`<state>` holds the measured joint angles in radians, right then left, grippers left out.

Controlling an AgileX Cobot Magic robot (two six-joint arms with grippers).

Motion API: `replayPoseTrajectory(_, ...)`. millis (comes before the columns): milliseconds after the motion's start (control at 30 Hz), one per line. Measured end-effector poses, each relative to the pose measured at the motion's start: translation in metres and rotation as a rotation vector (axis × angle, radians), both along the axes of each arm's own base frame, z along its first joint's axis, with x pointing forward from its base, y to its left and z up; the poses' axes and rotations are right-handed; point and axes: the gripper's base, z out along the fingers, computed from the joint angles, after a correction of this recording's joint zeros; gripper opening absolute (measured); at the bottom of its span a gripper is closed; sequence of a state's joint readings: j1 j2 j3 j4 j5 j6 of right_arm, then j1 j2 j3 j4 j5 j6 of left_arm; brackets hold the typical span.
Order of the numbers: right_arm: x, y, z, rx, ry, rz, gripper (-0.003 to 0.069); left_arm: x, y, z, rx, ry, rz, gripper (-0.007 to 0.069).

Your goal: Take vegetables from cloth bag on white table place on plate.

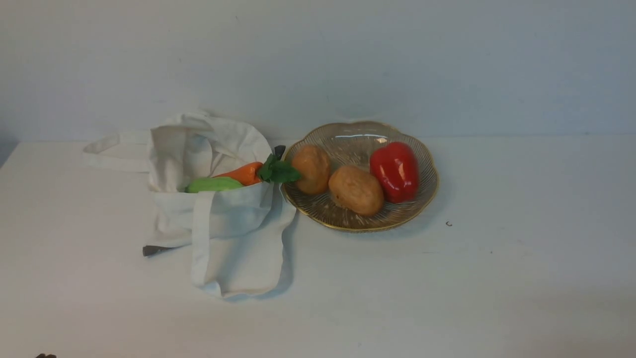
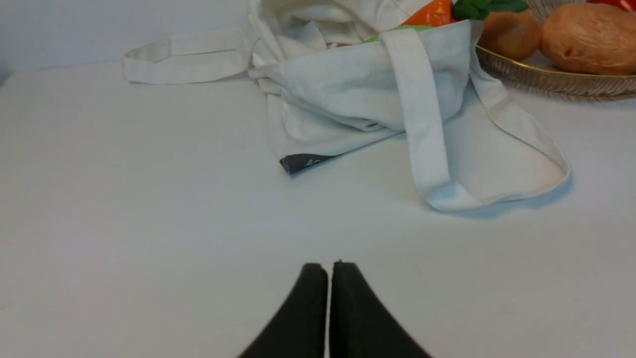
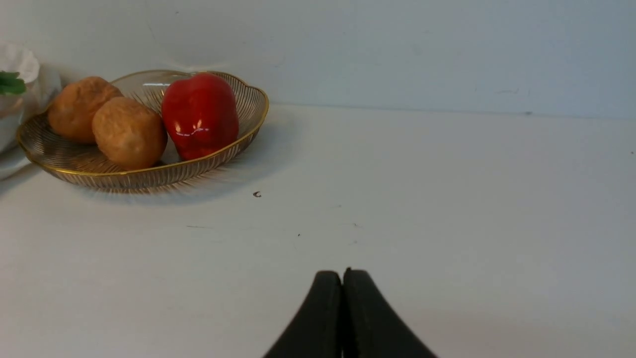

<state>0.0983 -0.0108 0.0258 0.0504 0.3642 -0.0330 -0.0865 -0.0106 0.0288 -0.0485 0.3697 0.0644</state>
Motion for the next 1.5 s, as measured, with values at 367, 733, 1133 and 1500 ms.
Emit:
replayPoseTrajectory(367,0.0000,0.0000,0.0000,0.000,0.000,0.000,-0.0015,0.0003,0.0035,-0.0001,0.000,0.001,0.067,-0.0005)
replayPoseTrajectory(733,0.0000,0.0000,0.0000,0.000,0.000,0.000,-0.0015,0.0003,0.0035,-0.0001,0.000,0.001,0.067,-0.0005)
replayPoseTrajectory(1133,0.0000,0.0000,0.0000,0.000,0.000,0.000,-0.0015,0.0003,0.0035,-0.0001,0.000,0.001,0.067,-0.0005)
replayPoseTrajectory(1500,0.0000,0.0000,0.0000,0.000,0.000,0.000,-0.0015,0.0003,0.0036,-0.0001,0.000,0.001,0.068,-0.0005)
